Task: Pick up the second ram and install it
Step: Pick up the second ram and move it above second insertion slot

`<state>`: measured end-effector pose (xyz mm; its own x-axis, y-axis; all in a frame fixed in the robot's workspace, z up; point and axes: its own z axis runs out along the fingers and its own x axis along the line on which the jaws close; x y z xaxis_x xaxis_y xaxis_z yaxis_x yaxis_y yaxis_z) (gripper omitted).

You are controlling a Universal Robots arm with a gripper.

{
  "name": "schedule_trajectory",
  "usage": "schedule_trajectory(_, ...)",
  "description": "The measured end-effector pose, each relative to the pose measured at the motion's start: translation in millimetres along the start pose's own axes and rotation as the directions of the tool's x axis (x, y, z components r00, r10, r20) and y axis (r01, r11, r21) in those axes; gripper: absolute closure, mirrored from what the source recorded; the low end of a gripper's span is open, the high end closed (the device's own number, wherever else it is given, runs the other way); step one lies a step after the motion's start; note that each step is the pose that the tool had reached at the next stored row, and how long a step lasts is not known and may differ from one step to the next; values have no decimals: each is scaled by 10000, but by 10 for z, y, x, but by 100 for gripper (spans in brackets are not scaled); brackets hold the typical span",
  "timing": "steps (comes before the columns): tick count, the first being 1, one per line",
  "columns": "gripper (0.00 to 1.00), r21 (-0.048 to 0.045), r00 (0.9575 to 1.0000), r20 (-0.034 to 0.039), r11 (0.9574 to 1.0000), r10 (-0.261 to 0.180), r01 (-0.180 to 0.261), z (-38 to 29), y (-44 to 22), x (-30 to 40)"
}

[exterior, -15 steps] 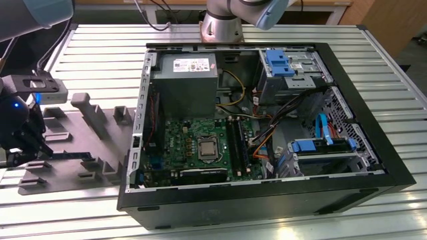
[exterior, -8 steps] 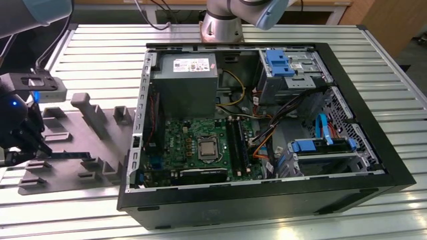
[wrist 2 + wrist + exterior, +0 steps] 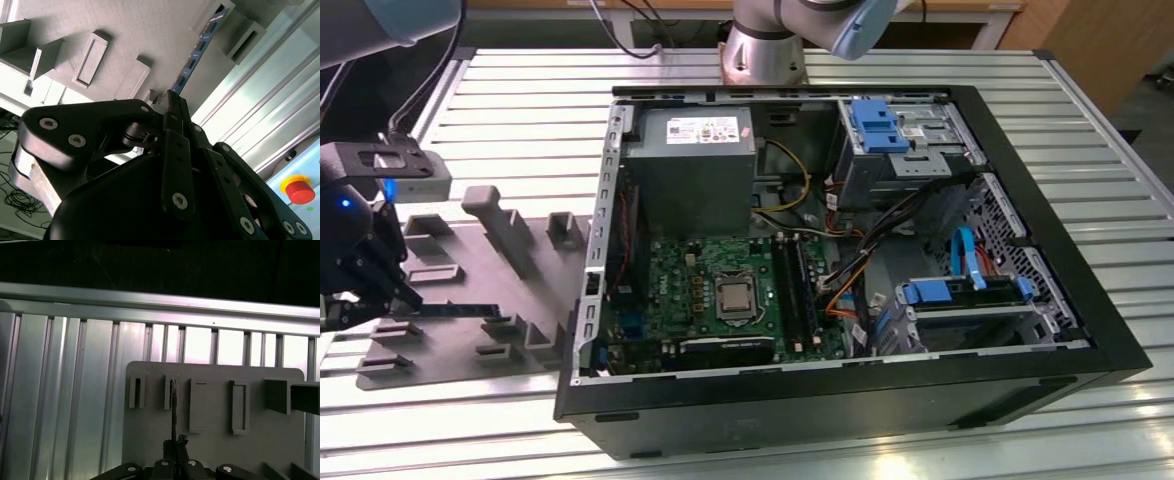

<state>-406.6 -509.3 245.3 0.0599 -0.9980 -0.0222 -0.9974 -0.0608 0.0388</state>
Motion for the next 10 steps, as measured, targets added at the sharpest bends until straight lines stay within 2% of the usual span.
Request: schedule_trajectory(10, 87, -1, 10000, -1, 10000, 0, 0, 31, -1, 1)
